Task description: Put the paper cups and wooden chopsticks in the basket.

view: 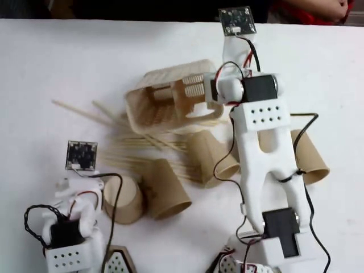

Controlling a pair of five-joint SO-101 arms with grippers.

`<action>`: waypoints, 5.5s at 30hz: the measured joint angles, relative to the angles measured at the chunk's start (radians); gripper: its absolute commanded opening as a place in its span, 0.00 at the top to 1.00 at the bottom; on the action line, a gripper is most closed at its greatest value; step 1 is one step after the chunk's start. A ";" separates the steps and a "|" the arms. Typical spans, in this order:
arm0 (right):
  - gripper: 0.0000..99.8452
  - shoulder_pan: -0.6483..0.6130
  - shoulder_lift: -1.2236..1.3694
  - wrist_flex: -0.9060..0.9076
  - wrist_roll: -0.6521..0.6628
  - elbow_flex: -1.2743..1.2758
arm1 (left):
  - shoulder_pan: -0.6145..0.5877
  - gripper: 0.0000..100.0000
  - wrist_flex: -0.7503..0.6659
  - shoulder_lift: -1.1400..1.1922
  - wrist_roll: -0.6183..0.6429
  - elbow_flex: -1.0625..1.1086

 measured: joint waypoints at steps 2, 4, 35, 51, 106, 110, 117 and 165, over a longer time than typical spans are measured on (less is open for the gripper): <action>0.98 0.017 0.066 0.015 -0.023 -0.064 | 0.000 0.98 0.000 0.000 0.000 0.000; 0.98 0.028 0.147 0.044 -0.034 -0.152 | 0.000 0.98 0.000 0.000 0.000 0.000; 0.98 0.028 0.838 0.382 -0.040 -1.169 | 0.000 0.98 0.000 0.000 0.000 0.000; 0.98 0.058 0.658 0.381 -0.020 -0.861 | 0.000 0.98 0.000 0.000 0.000 0.000; 0.83 0.390 -0.259 0.385 1.270 0.362 | 0.000 0.98 -0.003 0.000 0.000 0.000; 0.82 0.427 -0.278 0.344 1.387 0.451 | 0.000 0.98 -0.003 0.000 0.000 0.000; 0.78 0.445 -0.443 0.164 1.494 0.715 | 0.000 0.98 -0.003 0.000 0.000 0.000; 0.98 0.457 -0.516 -0.152 0.612 0.462 | 0.000 0.98 -0.003 0.000 0.000 0.000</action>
